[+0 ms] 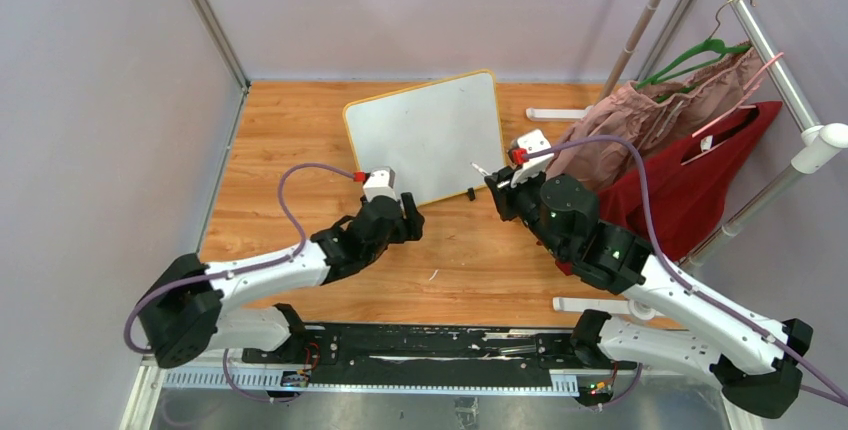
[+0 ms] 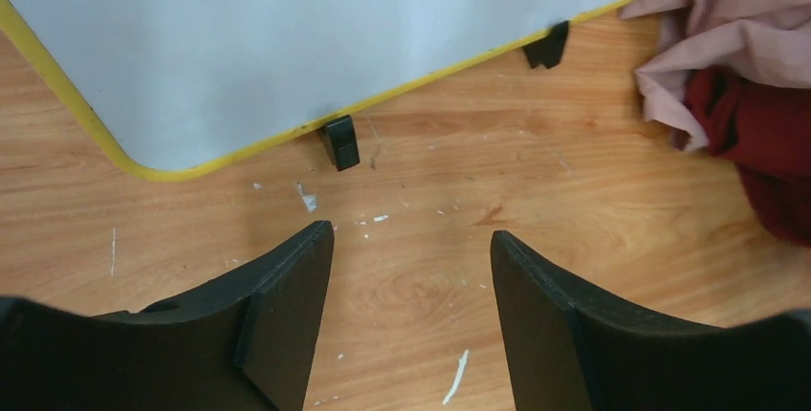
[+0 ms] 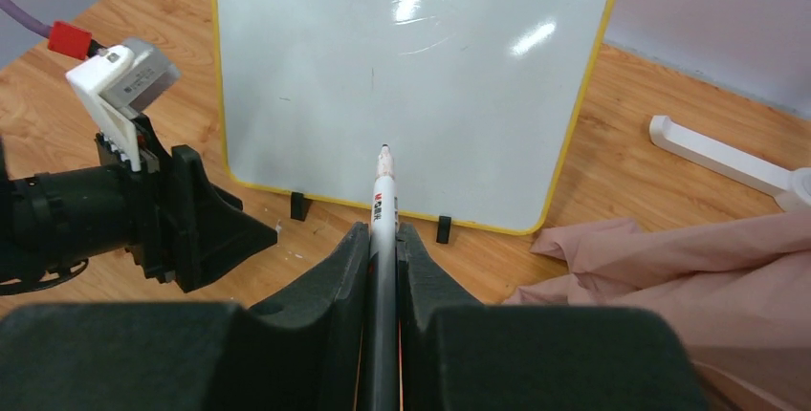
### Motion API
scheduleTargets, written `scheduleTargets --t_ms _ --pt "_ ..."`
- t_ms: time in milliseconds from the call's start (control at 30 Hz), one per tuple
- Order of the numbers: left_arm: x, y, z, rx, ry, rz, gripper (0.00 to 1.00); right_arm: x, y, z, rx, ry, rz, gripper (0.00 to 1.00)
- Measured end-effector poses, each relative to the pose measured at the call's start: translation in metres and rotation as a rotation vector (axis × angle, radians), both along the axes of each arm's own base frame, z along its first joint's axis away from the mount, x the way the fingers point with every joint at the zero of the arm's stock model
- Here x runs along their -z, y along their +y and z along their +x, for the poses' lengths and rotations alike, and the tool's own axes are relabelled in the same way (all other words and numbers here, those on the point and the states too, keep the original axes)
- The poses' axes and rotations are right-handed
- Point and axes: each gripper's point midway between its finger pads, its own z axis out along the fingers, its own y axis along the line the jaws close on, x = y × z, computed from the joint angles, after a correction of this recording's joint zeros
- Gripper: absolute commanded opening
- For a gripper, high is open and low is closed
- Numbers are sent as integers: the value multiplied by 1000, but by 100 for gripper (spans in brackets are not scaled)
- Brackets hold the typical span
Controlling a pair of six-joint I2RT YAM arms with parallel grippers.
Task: Write a sentence on the whiteboard
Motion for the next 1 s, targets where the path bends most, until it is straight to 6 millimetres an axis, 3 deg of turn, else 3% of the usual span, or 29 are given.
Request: scheduleTargets --t_ms 367,633,1000 --pt "43 -7 30 -192 76 182 56 -4 -16 -6 26 -8 -3 0" --pt "71 -6 33 -244 144 253 50 -3 -19 -6 27 -14 -20 0" --pt "84 0 39 -280 140 319 44 -2 -19 -6 26 -14 -27 0"
